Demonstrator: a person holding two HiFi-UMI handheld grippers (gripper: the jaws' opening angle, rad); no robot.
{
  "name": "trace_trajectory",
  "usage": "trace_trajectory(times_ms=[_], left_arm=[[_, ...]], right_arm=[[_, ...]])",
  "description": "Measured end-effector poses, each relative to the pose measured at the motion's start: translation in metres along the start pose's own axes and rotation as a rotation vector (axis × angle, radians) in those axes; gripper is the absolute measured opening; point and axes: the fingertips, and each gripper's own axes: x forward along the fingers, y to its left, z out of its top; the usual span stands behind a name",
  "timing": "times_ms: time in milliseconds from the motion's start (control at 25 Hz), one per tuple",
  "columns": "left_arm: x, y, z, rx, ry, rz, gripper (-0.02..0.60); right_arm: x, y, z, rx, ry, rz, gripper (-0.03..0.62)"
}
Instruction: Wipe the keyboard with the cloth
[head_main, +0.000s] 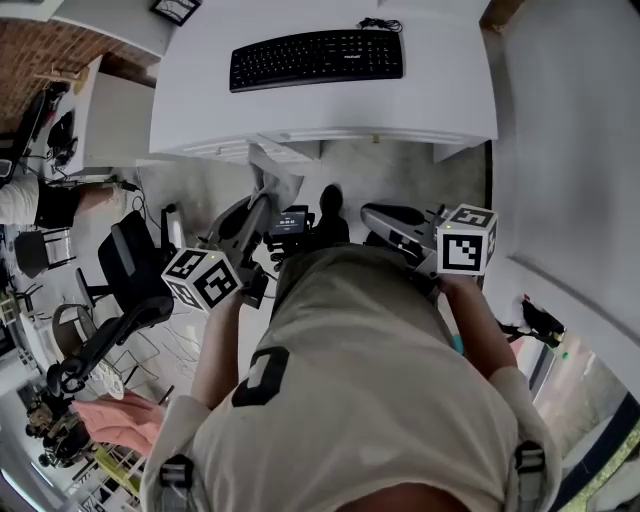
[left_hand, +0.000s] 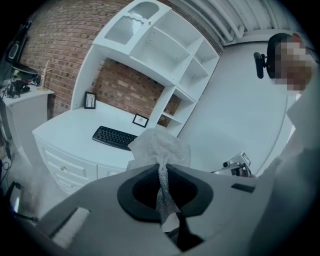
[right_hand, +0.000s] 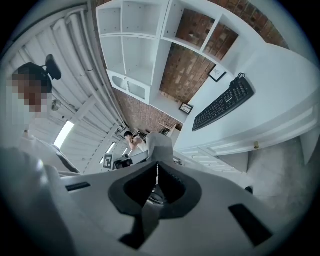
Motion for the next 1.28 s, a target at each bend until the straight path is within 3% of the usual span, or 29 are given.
trace_trajectory(times_ms=[120,280,560,1000,1280], left_arm=[[0.007,0.014,0.012,-0.002,0.003,-0.015,0.023],[0.012,0.018,0.006,-0.002,-0.001,-0.028,0.023],[0.008,0.043,0.011,-0.022,-0.023,0.001,0.023],[0.006,0.112,0.045,-0.067,-0.078,0.038,0.023],[0.019,0.186,0.074,-0.075,-0.089,0.094,0.023]], right_arm=[[0.011,-0.005,0.015,-0.006,-0.013,-0.030,0.006],[0.010,-0.010,0.007,-0.009,0.006,-0.062,0.006],[0.023,-0.013,0.009,-0.033,0.051,-0.086,0.006],[0.057,-0.019,0.023,-0.041,0.099,-0.164,0.006],[0.112,-0.039,0.049,-0.046,0.122,-0.199,0.006]])
